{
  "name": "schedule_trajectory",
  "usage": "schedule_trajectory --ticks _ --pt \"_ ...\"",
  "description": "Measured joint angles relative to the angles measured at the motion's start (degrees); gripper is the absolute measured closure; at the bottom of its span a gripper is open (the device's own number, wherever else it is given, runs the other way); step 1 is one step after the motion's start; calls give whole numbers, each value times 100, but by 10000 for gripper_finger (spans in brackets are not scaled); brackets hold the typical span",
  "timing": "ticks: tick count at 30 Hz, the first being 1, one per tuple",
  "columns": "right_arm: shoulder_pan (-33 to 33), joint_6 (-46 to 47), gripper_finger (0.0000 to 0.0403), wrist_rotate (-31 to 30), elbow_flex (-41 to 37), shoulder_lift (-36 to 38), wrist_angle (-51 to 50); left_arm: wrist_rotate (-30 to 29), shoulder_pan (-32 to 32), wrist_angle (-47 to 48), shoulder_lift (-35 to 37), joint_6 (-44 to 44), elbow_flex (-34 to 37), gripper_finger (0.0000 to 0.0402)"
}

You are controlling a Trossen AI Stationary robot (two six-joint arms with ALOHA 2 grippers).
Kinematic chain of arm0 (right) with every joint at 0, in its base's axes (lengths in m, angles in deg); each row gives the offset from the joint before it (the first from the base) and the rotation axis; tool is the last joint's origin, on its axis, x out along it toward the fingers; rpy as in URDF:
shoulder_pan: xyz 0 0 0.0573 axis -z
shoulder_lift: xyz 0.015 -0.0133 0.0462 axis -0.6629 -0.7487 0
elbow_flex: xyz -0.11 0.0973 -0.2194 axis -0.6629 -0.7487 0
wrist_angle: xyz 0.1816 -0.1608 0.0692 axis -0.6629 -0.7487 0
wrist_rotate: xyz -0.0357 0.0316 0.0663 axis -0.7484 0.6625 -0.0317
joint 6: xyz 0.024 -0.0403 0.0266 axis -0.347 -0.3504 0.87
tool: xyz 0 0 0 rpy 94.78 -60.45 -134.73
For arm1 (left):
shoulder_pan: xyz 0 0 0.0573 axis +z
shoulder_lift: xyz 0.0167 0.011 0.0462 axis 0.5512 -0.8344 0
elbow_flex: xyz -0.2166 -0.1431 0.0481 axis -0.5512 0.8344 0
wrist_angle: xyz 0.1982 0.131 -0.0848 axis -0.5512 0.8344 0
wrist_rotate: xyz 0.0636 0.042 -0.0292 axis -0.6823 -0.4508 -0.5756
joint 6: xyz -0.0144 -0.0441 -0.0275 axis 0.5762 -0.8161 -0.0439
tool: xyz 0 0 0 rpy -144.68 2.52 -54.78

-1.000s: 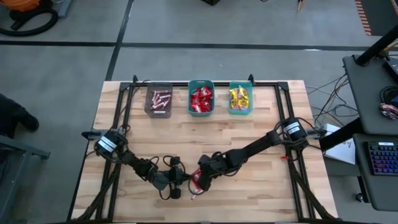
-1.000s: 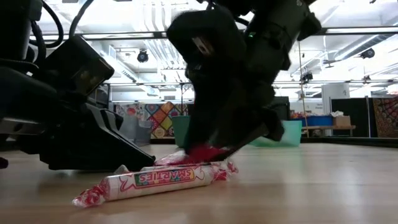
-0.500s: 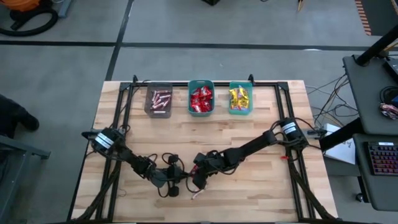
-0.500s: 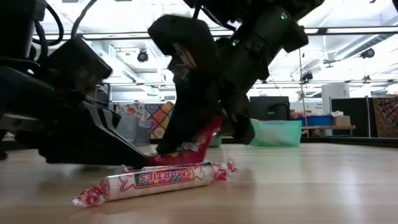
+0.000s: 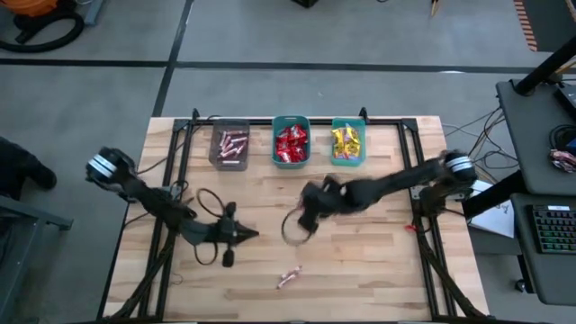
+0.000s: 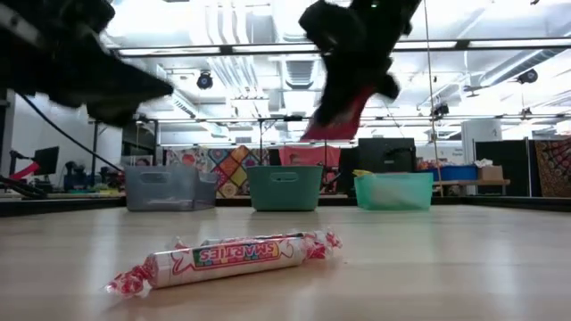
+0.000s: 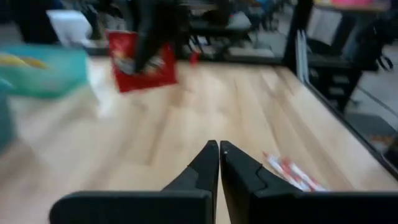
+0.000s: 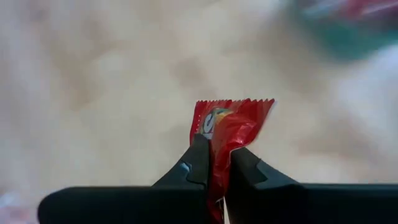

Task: Sort candy
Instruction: Put the red candy on the dark green bin

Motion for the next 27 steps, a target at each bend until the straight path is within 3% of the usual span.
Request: schedule_trajectory --ticks 5,7,10,14,19,21,24,27 --pt "928 2 389 -1337 9 915 -1877 -650 18 -2 862 720 127 401" --pt "1427 26 389 -1546 -11 1136 -2278 -802 30 -34 1107 997 126 401" --pt "2071 -362 390 -1596 -106 1371 -2103 -1010 45 -26 1455 1296 134 401" --pt "2591 -1435 390 -1046 -396 1407 -603 -1075 124 -11 1872 1722 135 401" --pt "3119 -2511 390 395 -1084 1056 2571 -1067 338 -4 2399 2364 135 401" --pt "3317 -2561 390 840 -1340 718 3935 -1068 458 131 2595 2517 135 401" --pt "3486 -2366 390 924 -1514 94 5549 -1068 669 444 2809 2506 135 401" --pt "3527 -1965 374 936 -1437 -472 6115 -1067 830 761 2884 2206 135 401"
